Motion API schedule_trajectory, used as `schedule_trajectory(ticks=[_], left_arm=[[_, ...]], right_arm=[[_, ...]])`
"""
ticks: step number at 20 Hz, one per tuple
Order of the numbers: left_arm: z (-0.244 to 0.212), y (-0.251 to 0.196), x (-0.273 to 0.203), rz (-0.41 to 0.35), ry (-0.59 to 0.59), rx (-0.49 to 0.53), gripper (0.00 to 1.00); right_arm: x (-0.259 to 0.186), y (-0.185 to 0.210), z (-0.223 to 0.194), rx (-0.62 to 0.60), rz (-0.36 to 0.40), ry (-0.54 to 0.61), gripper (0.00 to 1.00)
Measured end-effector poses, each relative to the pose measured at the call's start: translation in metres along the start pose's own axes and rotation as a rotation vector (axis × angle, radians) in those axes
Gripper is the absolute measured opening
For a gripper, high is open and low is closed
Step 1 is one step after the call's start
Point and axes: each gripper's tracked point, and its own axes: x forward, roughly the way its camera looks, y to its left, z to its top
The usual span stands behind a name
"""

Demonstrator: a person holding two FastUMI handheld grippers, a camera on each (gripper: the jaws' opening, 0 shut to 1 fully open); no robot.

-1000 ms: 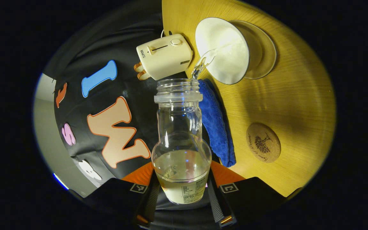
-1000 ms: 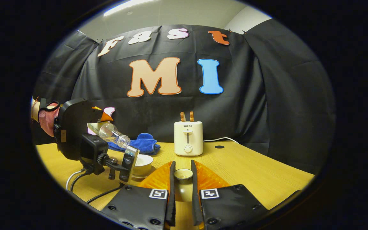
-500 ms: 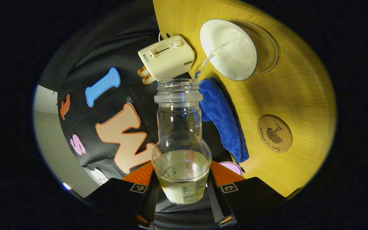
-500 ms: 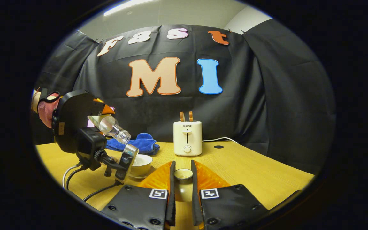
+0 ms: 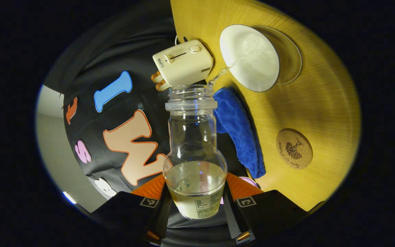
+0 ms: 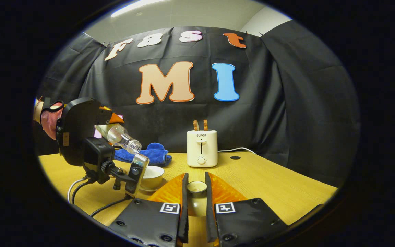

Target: Open the teacup lid with one hand, grasp the water bottle and pour water into the teacup with the other hand; after pouring, place the water bottle on the coaster and then close the teacup lid.

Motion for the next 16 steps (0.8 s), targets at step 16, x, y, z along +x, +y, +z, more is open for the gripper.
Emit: schedule_trajectory(ticks=[16], left_arm=[[-0.006, -0.037, 0.010, -0.102, -0.128, -1.327, 0.65]], right_arm=[[0.000, 0.000, 0.000, 0.000, 0.000, 0.000, 0.24]])
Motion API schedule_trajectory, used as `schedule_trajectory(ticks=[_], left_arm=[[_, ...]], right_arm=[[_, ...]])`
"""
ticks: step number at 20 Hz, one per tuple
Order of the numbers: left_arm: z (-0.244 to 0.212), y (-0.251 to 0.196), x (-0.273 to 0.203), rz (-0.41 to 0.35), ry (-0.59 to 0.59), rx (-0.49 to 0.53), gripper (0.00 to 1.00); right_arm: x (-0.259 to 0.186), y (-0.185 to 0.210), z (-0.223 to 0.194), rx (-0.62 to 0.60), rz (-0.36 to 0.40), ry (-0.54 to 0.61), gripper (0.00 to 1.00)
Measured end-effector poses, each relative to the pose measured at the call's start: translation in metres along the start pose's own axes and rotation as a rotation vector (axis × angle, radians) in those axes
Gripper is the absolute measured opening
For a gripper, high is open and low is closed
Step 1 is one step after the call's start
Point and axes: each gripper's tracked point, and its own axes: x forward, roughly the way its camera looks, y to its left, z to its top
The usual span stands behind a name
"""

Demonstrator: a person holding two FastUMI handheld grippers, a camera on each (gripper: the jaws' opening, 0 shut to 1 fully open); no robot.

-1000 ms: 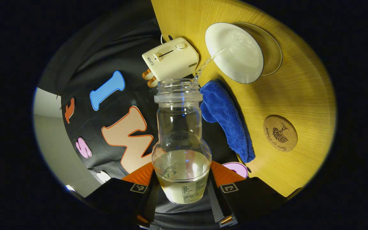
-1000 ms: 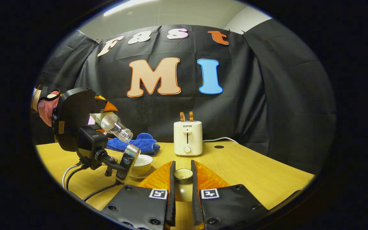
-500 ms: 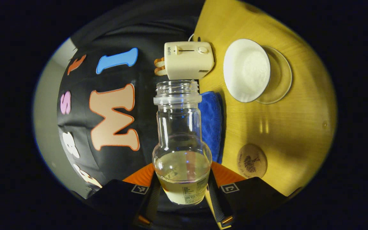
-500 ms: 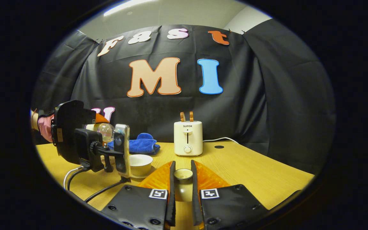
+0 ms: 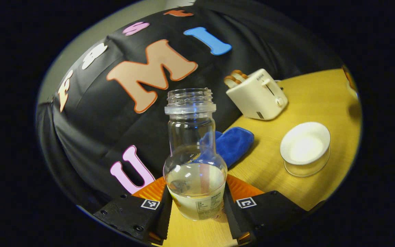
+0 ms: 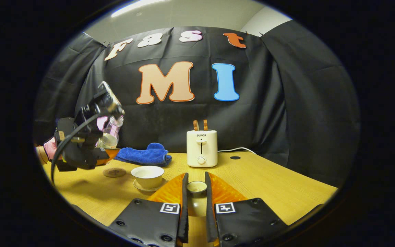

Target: Open the teacup lid with one hand, grasp the water bottle and pour water into the teacup with the other hand; after pouring, place the water bottle on the coaster and then close the teacup lid.

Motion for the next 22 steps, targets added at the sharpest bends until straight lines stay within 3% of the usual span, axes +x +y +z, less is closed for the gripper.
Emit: schedule_trajectory(ticks=[4, 6, 12, 17, 22], left_arm=[[-0.001, 0.014, 0.009, -0.033, -0.026, -0.323, 0.65], [-0.006, 0.010, 0.014, -0.070, -0.015, -0.423, 0.65], [-0.025, 0.003, 0.028, -0.129, -0.004, -0.572, 0.65], [-0.031, -0.008, 0.027, -0.176, 0.014, -0.615, 0.66], [-0.038, -0.011, 0.027, -0.174, 0.046, -0.613, 0.66]], right_arm=[[0.000, 0.000, -0.001, 0.000, 0.000, 0.001, 0.24], [-0.001, 0.000, -0.001, -0.001, -0.001, 0.001, 0.23], [0.000, -0.001, -0.001, -0.001, -0.006, 0.001, 0.24], [0.000, -0.002, -0.002, -0.002, -0.009, 0.002, 0.24], [0.000, -0.002, -0.001, -0.002, -0.009, 0.001, 0.23]])
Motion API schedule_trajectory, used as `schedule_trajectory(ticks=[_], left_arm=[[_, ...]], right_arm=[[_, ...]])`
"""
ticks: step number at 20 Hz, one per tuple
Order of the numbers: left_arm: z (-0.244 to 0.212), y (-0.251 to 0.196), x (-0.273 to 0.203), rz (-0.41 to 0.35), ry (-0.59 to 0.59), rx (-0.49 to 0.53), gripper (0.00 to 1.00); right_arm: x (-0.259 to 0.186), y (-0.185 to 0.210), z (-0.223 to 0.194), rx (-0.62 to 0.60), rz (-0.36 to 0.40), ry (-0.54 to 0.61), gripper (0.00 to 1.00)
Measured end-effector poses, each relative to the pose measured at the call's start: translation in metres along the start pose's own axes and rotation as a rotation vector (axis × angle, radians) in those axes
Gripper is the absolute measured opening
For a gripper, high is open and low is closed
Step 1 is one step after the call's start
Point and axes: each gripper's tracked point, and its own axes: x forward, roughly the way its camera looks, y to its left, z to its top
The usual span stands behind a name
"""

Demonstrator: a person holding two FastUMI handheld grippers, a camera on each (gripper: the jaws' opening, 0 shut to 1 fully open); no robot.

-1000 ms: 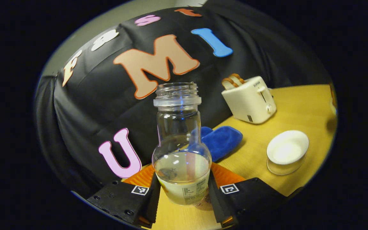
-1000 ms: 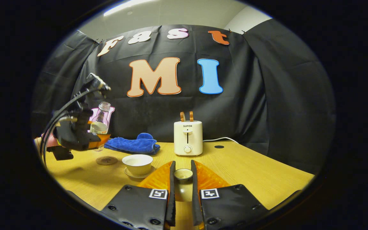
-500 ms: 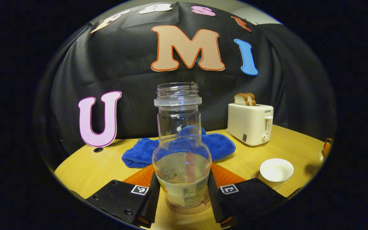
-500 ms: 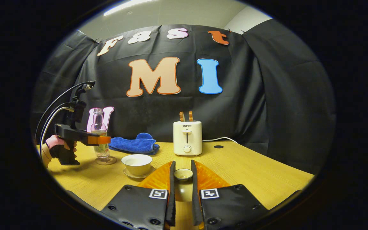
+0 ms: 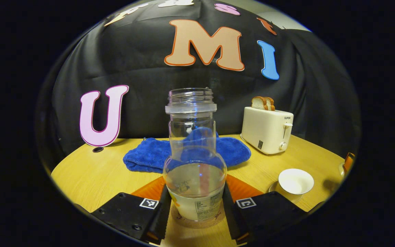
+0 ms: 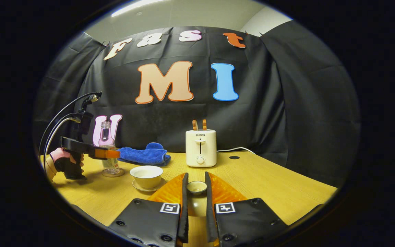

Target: Open the teacup lid with one hand, grasp the water bottle and pour water into the teacup with the other hand; after pouring, place the water bottle on the coaster and then close the teacup lid.

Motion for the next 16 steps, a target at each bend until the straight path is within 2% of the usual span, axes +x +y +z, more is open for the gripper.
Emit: schedule_trajectory(ticks=[5, 9, 11, 12, 16], left_arm=[[-0.004, 0.002, -0.001, 0.003, 0.005, -0.006, 0.68], [-0.012, 0.005, -0.002, 0.006, 0.025, -0.012, 0.73], [-0.013, 0.003, -0.004, 0.001, 0.024, -0.017, 0.85], [-0.011, -0.001, -0.004, -0.009, 0.015, -0.020, 0.95], [-0.004, -0.005, -0.011, -0.016, -0.029, 0.004, 0.95]], right_arm=[[0.000, 0.000, 0.001, 0.000, 0.000, 0.000, 0.23], [0.000, -0.001, 0.000, 0.000, -0.003, 0.000, 0.24], [0.000, 0.000, 0.000, 0.000, -0.003, 0.000, 0.23], [0.000, -0.001, 0.000, 0.000, -0.003, 0.000, 0.23], [0.000, 0.000, 0.000, 0.000, -0.003, 0.001, 0.23]])
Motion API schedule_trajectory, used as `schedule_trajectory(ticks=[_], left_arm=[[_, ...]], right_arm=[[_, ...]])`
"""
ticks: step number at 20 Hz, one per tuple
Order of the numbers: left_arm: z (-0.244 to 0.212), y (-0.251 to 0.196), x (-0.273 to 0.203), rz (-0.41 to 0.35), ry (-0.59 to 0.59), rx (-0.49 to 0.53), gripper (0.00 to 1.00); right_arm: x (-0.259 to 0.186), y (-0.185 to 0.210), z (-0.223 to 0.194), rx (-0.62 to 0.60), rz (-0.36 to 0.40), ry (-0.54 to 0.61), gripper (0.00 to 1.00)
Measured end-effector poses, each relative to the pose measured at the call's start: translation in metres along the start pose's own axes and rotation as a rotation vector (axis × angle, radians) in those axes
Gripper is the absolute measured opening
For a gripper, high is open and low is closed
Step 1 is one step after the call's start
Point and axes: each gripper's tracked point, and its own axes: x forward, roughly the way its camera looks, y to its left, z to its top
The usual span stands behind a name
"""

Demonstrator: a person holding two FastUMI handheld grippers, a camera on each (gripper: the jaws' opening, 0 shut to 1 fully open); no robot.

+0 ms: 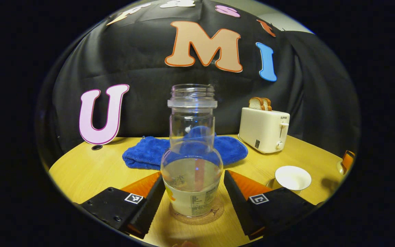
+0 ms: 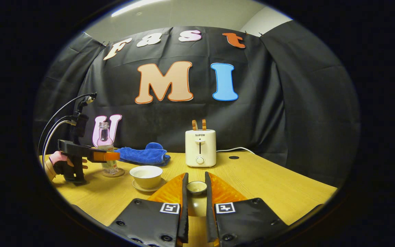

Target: Open the teacup lid with one hand, grasp the water bottle and pour water into the teacup with the other hand; after pouring, place the water bottle on the coaster and then close the teacup lid.

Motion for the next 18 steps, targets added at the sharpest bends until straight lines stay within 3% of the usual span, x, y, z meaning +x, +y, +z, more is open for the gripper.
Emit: schedule_trajectory(ticks=[5, 18], left_arm=[[0.010, 0.002, -0.012, 0.024, -0.063, -0.038, 0.95], [0.003, 0.008, -0.056, 0.047, -0.117, 0.006, 0.95]], right_arm=[[-0.001, 0.000, 0.000, 0.000, 0.000, -0.001, 0.24], [0.008, 0.016, 0.000, 0.002, 0.044, 0.003, 0.23]])
